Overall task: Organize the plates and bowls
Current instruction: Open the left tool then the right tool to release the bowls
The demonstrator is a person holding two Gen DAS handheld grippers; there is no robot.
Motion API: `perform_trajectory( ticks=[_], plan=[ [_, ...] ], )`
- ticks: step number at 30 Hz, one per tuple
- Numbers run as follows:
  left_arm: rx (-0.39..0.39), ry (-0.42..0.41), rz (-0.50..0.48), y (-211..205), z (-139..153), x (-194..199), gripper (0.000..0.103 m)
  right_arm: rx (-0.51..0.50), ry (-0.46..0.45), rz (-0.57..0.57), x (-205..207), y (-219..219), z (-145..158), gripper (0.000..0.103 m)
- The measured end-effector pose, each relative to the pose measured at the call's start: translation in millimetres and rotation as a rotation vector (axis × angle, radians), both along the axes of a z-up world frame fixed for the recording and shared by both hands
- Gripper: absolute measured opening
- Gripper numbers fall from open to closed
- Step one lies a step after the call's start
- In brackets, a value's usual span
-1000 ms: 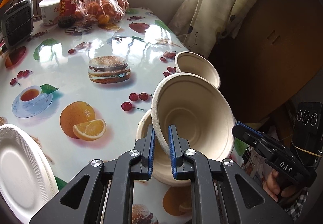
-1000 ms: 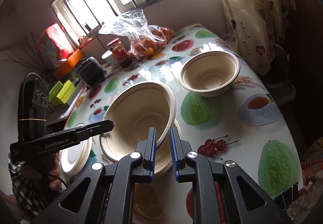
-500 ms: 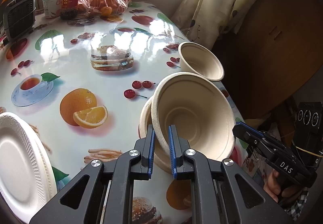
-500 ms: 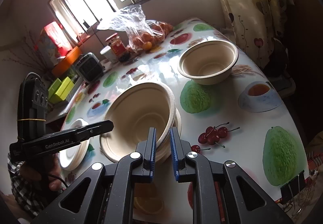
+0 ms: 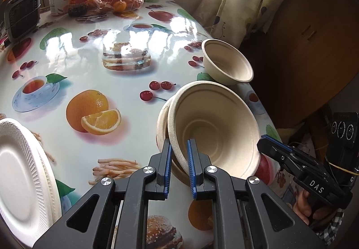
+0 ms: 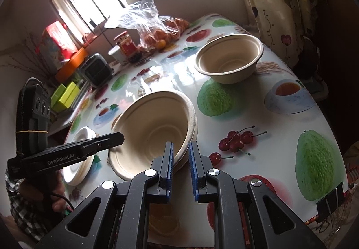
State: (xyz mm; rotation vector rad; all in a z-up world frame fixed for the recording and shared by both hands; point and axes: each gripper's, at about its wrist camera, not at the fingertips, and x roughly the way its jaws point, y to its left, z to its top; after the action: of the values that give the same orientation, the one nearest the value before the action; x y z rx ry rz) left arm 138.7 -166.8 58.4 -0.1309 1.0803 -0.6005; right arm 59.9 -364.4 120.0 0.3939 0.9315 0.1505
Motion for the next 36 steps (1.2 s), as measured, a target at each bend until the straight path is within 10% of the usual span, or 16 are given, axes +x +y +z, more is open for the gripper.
perform_trajectory(
  ticks=[36],
  plan=[
    [0.055,-0.026,0.01,-4.6,2.3,-1.0,0.019,0.01,0.018,0.002,0.3,5.3,-9.8,0.014]
  ],
)
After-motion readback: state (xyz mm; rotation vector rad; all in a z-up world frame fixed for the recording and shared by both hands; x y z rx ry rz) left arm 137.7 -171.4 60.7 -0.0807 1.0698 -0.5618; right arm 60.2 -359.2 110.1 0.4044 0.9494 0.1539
